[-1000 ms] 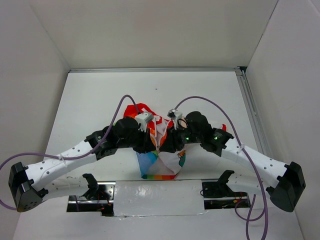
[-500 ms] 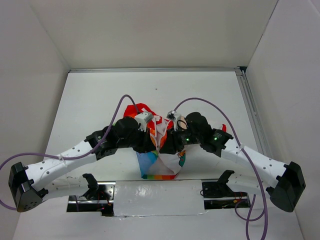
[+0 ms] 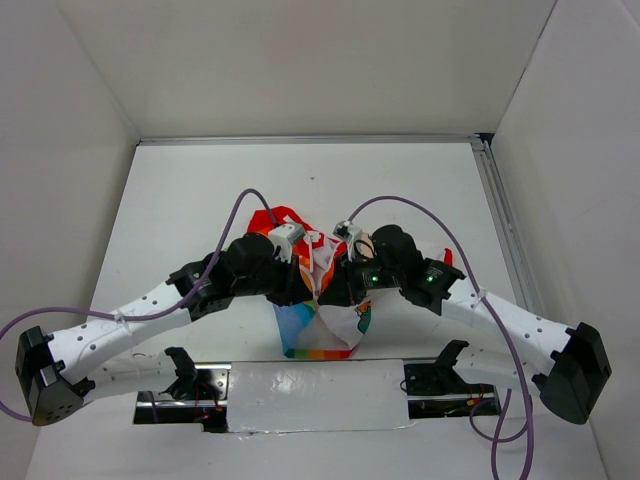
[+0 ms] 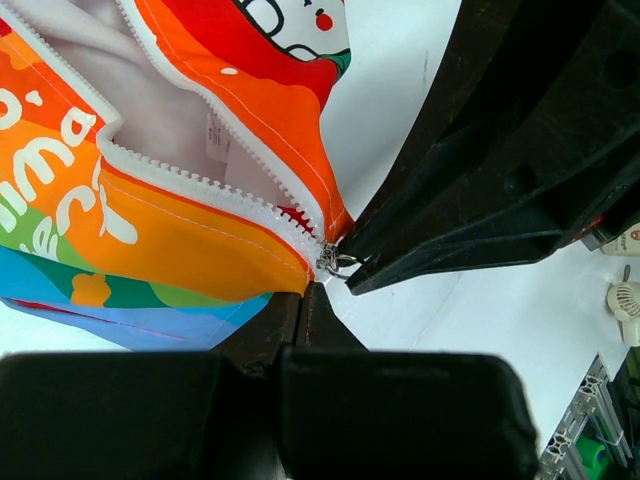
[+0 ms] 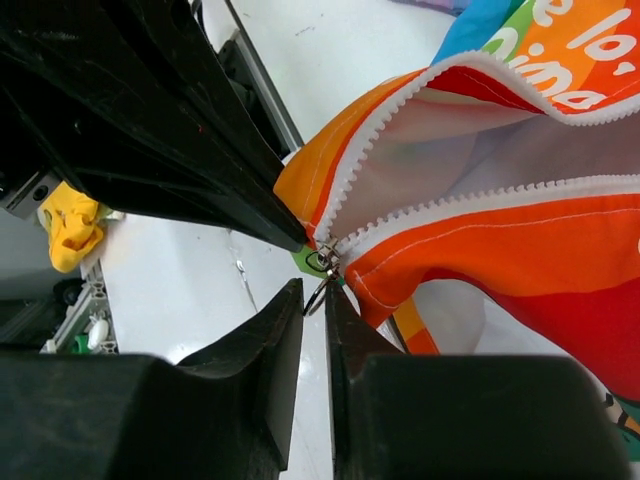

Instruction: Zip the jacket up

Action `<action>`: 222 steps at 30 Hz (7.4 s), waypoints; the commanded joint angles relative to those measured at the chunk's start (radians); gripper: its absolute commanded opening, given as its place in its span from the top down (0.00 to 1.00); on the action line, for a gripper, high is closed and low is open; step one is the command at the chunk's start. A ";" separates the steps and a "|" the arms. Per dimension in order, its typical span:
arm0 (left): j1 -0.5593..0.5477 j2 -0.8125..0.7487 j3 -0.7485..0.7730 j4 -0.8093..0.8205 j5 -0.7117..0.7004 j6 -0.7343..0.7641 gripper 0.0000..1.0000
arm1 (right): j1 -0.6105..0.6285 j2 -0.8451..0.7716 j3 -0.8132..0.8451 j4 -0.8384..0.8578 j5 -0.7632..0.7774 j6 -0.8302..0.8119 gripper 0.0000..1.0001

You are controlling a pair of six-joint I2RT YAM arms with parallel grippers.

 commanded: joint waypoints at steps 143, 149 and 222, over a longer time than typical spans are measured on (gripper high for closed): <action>-0.412 -0.112 -0.154 0.680 -0.605 0.825 1.00 | -0.143 0.179 0.049 0.019 0.337 0.011 1.00; -0.412 -0.118 -0.150 0.661 -0.615 0.816 1.00 | -0.139 0.097 0.058 0.044 0.344 0.020 1.00; -0.406 -0.144 -0.305 0.717 -0.643 0.649 1.00 | -0.021 -0.123 -0.027 0.139 -0.049 -0.199 1.00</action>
